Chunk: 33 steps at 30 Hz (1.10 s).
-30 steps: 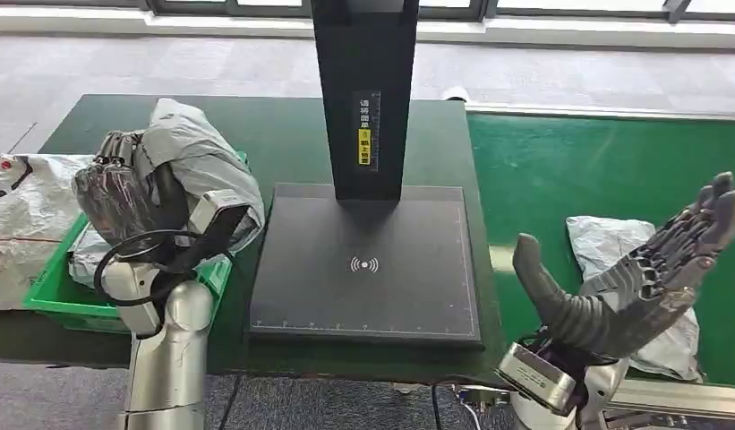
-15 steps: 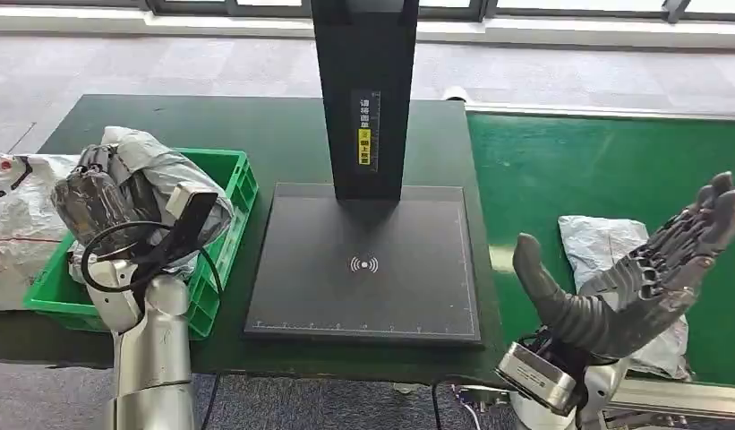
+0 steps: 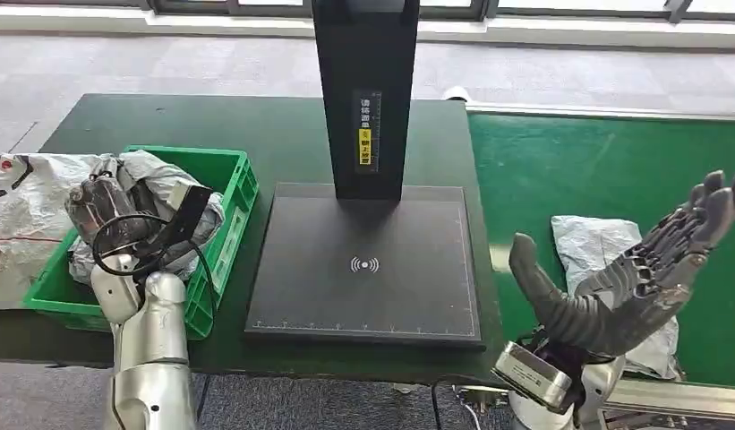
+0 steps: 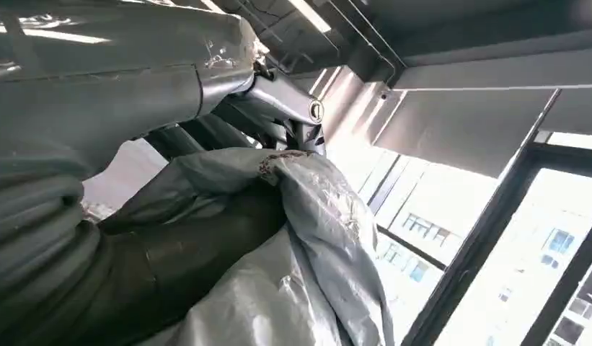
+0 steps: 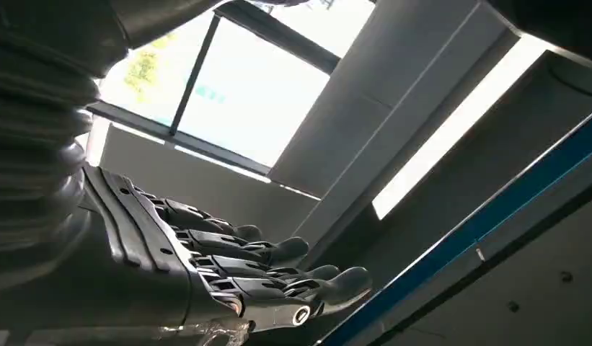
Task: Moved the parcel from conveyor to table for the left to box.
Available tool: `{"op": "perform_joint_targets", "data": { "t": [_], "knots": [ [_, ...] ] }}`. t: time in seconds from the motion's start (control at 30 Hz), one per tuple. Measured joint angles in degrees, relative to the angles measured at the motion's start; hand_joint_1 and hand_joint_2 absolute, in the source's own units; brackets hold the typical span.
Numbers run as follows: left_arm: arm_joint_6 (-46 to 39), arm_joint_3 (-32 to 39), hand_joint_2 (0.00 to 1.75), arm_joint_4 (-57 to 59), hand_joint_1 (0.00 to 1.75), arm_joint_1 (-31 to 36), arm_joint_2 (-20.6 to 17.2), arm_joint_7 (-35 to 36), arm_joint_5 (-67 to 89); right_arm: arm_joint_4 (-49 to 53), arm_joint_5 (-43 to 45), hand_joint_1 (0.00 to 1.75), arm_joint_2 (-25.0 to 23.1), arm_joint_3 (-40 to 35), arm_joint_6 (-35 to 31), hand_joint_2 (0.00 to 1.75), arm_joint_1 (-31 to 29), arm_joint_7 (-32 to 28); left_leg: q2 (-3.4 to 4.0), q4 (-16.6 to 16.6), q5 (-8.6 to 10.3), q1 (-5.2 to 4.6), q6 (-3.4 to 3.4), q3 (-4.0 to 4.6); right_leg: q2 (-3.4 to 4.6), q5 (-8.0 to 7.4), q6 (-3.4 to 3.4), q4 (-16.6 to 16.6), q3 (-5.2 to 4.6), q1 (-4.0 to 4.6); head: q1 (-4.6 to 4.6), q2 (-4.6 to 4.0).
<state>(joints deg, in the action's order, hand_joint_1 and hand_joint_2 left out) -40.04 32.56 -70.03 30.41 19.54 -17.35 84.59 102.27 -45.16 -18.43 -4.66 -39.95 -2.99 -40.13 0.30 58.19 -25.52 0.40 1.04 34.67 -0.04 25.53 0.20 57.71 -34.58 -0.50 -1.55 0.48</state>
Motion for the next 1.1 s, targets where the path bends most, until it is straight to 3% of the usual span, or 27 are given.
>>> {"op": "perform_joint_targets", "data": {
  "t": [0.17, 0.2, 0.23, 0.43, 1.1],
  "knots": [
    [0.00, 0.94, 1.75, 1.49, 1.75, 0.69, -0.11, 0.20, 0.46, -0.04, 0.00, 0.00, 0.00, 0.00, 0.00, 1.75, -0.01, 0.00, 0.00, 0.00, 0.00, 0.00, 0.00, 0.01, 0.00, 0.00, 0.00, 0.00, 0.00, -0.02, 0.00, 0.00],
    [0.00, 0.94, 1.75, 1.71, 1.64, 0.76, -0.11, 0.80, 1.28, -0.07, -0.02, 0.00, 0.00, -0.04, 0.00, 1.75, -0.03, 0.00, 0.00, 0.00, 0.00, 0.00, 0.00, 0.01, 0.00, 0.00, 0.00, 0.00, 0.00, -0.03, 0.00, 0.00],
    [-0.02, 0.94, 1.75, 1.99, 0.00, 0.84, -0.11, 1.46, 1.72, -0.15, -0.04, 0.00, 0.00, -0.07, 0.00, 1.75, -0.04, 0.00, -0.01, 0.00, 0.00, 0.00, -0.01, 0.01, 0.00, 0.00, 0.00, 0.00, 0.00, -0.03, 0.00, 0.00],
    [-0.02, 0.94, 1.75, 5.14, 0.00, 1.70, -1.64, 7.41, 2.19, -0.63, -0.37, 0.00, 0.00, -0.26, 0.00, 1.75, -0.13, 0.02, 0.01, 0.00, 0.00, -0.01, 0.00, -0.03, 0.01, -0.01, 0.00, 0.00, 0.01, -0.02, 0.00, 0.00],
    [-0.09, 2.04, 1.75, 9.45, 0.00, 2.63, -2.23, 8.99, 3.41, -3.54, -0.87, 0.00, -0.02, -0.28, 0.02, 1.75, -0.46, 0.98, -0.05, 0.00, 0.02, 0.00, -0.01, -0.03, -0.06, 0.00, 0.00, 0.00, 0.06, -0.01, 0.00, 0.00]
  ]
}}
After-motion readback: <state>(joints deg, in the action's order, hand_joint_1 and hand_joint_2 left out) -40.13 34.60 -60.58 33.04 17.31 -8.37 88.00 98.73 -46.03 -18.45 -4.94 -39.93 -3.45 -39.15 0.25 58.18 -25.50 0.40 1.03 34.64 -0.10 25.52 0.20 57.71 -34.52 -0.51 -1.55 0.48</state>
